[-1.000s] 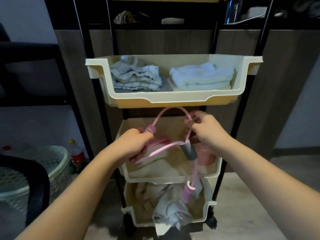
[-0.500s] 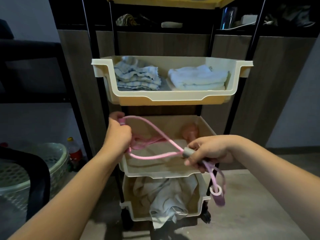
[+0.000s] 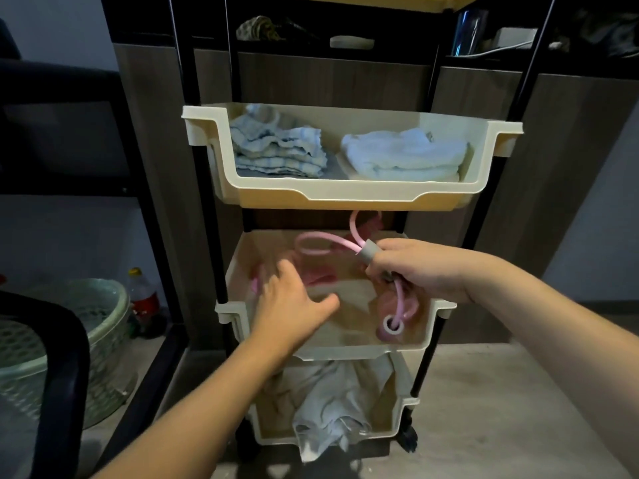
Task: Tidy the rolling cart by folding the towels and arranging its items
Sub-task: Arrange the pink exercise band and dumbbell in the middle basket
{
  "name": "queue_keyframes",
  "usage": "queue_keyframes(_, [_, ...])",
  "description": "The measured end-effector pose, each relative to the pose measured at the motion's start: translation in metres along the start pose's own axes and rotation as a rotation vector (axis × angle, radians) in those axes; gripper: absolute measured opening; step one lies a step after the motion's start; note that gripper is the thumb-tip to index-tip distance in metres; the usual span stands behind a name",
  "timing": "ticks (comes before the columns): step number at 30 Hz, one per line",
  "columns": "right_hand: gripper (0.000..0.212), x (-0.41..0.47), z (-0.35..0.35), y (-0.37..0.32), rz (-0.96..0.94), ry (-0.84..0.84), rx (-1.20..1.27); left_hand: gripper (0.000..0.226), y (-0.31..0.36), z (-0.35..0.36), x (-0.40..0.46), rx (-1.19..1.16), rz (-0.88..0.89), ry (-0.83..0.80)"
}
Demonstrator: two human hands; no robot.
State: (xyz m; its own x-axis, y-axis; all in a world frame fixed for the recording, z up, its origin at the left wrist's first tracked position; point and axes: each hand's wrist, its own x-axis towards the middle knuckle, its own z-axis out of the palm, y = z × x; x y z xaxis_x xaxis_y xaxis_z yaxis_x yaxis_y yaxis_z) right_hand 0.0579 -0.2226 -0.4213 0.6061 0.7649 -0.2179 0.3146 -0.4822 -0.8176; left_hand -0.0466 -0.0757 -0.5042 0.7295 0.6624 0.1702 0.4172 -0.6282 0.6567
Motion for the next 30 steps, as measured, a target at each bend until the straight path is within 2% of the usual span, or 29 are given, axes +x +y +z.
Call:
queue_keyframes(2, [0.028, 0.001, -0.006, 0.002, 0.001, 0.005, -0.057, 0.067, -0.006, 0.001, 0.004, -0.097, 0.048, 0.252])
queue_keyframes(4, [0.027, 0.001, -0.013, 0.006, 0.004, -0.031, -0.119, 0.069, -0.014, -0.002, 0.010, -0.173, 0.203, 0.369])
queue_keyframes(5, [0.024, 0.000, -0.017, 0.008, 0.005, -0.062, -0.141, 0.078, -0.018, -0.004, 0.013, -0.206, 0.286, 0.308])
queue_keyframes(6, [0.021, 0.000, -0.019, 0.010, 0.007, -0.093, -0.152, 0.088, -0.018, -0.006, 0.013, -0.249, 0.342, 0.157])
queue_keyframes(7, [0.020, 0.000, -0.021, 0.011, 0.004, -0.119, -0.145, 0.094, -0.015, -0.007, 0.013, -0.303, 0.360, -0.061])
queue_keyframes(9, [0.020, 0.002, -0.022, 0.014, -0.012, -0.136, -0.092, 0.085, -0.006, -0.001, 0.012, -0.463, 0.318, -0.479])
queue_keyframes(10, [0.020, 0.003, -0.022, 0.016, -0.020, -0.137, -0.059, 0.082, -0.002, 0.003, 0.011, -0.577, 0.268, -0.606])
queue_keyframes(11, [0.022, 0.003, -0.021, 0.017, -0.021, -0.132, -0.031, 0.079, 0.001, 0.008, 0.011, -0.709, 0.243, -0.665])
queue_keyframes(14, [0.034, 0.008, -0.019, 0.027, -0.024, -0.089, 0.000, 0.072, 0.004, 0.019, 0.009, -0.964, 0.191, -0.697])
queue_keyframes(18, [0.075, 0.016, -0.016, 0.036, -0.011, 0.068, -0.050, 0.034, 0.005, 0.024, 0.005, -0.848, 0.212, -0.753])
queue_keyframes(22, [0.091, 0.024, -0.011, 0.042, -0.014, 0.090, -0.017, 0.039, 0.009, 0.046, -0.003, -0.880, 0.150, -0.734])
queue_keyframes(24, [0.098, 0.028, -0.009, 0.041, -0.010, 0.112, 0.019, 0.026, 0.011, 0.054, -0.006, -0.928, 0.182, -0.717])
queue_keyframes(25, [0.097, 0.030, -0.007, 0.040, 0.000, 0.122, 0.054, 0.016, 0.013, 0.057, -0.007, -0.945, 0.192, -0.698])
queue_keyframes(26, [0.089, 0.032, -0.006, 0.040, 0.006, 0.126, 0.112, 0.018, 0.014, 0.059, -0.008, -0.949, 0.188, -0.678])
queue_keyframes(30, [0.039, 0.040, -0.007, 0.045, -0.034, 0.142, 0.392, 0.022, 0.014, 0.059, -0.005, -1.035, 0.030, -0.691])
